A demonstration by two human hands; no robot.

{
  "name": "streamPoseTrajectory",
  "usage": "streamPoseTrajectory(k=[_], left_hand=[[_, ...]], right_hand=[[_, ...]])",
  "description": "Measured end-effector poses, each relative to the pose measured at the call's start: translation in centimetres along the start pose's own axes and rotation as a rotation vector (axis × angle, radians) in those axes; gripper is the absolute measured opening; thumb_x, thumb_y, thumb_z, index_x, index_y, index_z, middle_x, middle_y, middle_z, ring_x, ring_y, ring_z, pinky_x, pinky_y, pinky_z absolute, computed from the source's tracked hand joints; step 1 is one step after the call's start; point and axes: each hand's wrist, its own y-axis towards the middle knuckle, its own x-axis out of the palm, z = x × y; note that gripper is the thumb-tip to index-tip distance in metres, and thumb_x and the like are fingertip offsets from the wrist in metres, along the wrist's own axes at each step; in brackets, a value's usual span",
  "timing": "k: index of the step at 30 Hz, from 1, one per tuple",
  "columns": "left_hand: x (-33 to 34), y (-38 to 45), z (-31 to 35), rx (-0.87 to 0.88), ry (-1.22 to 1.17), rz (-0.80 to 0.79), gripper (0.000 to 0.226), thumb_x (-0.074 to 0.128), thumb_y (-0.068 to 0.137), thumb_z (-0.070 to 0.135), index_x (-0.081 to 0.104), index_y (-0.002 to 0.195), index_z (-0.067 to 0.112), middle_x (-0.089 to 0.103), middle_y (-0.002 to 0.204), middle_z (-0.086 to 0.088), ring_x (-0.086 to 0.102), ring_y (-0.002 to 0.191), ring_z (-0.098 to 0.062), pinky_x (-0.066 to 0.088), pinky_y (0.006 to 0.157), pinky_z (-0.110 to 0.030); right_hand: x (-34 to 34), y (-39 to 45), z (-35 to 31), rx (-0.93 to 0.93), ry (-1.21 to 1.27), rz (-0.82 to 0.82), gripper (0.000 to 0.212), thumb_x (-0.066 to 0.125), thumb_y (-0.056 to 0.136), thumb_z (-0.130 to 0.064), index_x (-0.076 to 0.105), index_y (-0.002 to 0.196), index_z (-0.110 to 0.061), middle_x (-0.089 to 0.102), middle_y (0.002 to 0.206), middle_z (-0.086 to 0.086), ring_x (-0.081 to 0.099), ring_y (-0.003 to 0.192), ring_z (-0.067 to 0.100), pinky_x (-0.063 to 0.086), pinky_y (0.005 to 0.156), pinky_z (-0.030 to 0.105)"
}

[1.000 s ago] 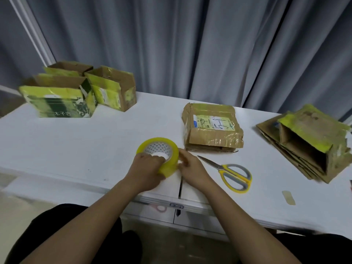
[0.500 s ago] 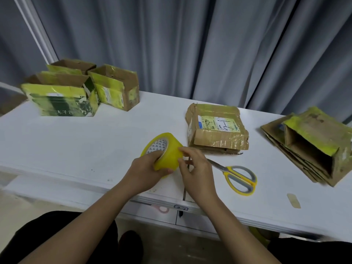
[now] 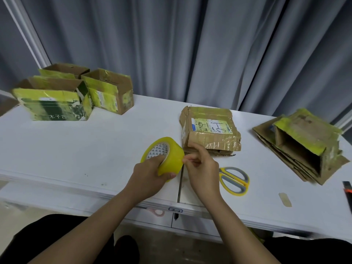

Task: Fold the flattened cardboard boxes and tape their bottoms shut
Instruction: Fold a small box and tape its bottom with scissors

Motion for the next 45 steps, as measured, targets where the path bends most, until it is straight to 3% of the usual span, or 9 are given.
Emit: streamPoseTrajectory(k=[11,15,19,25,30,32,35,41,45], left_hand=[[0.2,0.5,-0.2,-0.013,0.004,-0.027,0.053,0.061,0.085,0.047,0.05,0.131,0.021,0.055,0.132,-0.001,0.05,0.12,-0.024,0.04,0.099,-0.035],[0.5,0.7,-0.1,-0.025,-0.008,-0.016,0.053,0.06,0.085,0.049,0.05,0.13,0.022,0.055,0.132,0.001,0.049,0.12,-0.024,0.039,0.101,-0.038],[0.3,0.5,0.0,-0.032,-0.051,0.017,0.051,0.062,0.084,0.048,0.053,0.127,0.022,0.058,0.128,0.002,0.051,0.117,-0.024,0.04,0.099,-0.04],[0.3,0.6,0.2,0.002,-0.102,0.023,0.039,0.065,0.082,0.047,0.058,0.108,0.019,0.064,0.108,-0.003,0.058,0.101,-0.027,0.043,0.079,-0.033],[0.6,0.5,0.4,0.031,-0.051,0.007,0.045,0.063,0.082,0.051,0.058,0.115,0.02,0.063,0.115,0.0,0.057,0.104,-0.023,0.045,0.087,-0.036],[0.6,0.5,0.5,0.035,-0.048,0.007,0.043,0.062,0.083,0.051,0.058,0.112,0.02,0.064,0.11,0.0,0.057,0.102,-0.023,0.045,0.086,-0.036],[0.7,0.4,0.4,0.044,-0.044,0.014,0.045,0.061,0.083,0.051,0.057,0.116,0.021,0.063,0.112,0.003,0.057,0.103,-0.021,0.045,0.087,-0.036],[0.8,0.3,0.3,0.064,-0.037,0.029,0.049,0.061,0.084,0.051,0.055,0.122,0.021,0.062,0.119,0.001,0.056,0.106,-0.021,0.045,0.089,-0.033],[0.8,0.4,0.5,0.072,-0.049,0.033,0.047,0.061,0.084,0.05,0.056,0.121,0.021,0.062,0.118,0.001,0.057,0.105,-0.02,0.045,0.089,-0.034]], right_hand=[[-1.4,2.6,0.2,-0.004,-0.062,-0.211,0.063,0.06,0.088,0.002,0.042,0.143,-0.023,0.068,0.081,-0.006,0.059,0.077,-0.001,0.044,0.075,0.006],[-1.0,2.6,-0.1,-0.094,-0.189,-0.208,0.053,0.057,0.09,-0.004,0.046,0.14,-0.018,0.066,0.085,0.001,0.058,0.076,0.011,0.048,0.076,0.025],[-0.3,2.5,-0.3,-0.101,-0.235,-0.31,0.054,0.052,0.089,-0.002,0.042,0.141,-0.013,0.054,0.089,0.002,0.049,0.083,0.015,0.035,0.071,0.023],[-1.9,1.3,-1.1,-0.176,-0.148,-0.306,0.039,0.057,0.085,-0.001,0.059,0.122,-0.013,0.056,0.09,0.002,0.049,0.08,0.01,0.041,0.074,0.017],[-3.0,1.7,-0.8,0.03,0.026,-0.264,0.02,0.063,0.085,-0.007,0.067,0.099,-0.02,0.056,0.079,-0.002,0.049,0.069,0.002,0.042,0.068,0.015],[-2.8,1.8,-1.0,0.026,0.002,-0.25,0.006,0.07,0.085,-0.015,0.068,0.09,-0.016,0.051,0.069,-0.004,0.045,0.061,0.003,0.039,0.061,0.017],[-2.1,1.7,-0.8,-0.038,-0.105,-0.189,0.008,0.071,0.085,-0.017,0.069,0.078,-0.015,0.054,0.067,0.002,0.043,0.059,0.005,0.037,0.057,0.018],[-1.7,1.4,-0.2,-0.196,-0.246,-0.133,0.003,0.065,0.085,-0.017,0.067,0.085,-0.014,0.051,0.089,-0.005,0.054,0.087,0.012,0.045,0.075,0.024],[-1.7,1.5,-0.2,-0.152,-0.233,-0.187,0.015,0.067,0.087,-0.029,0.061,0.087,-0.015,0.053,0.095,-0.003,0.052,0.089,0.009,0.044,0.075,0.022]])
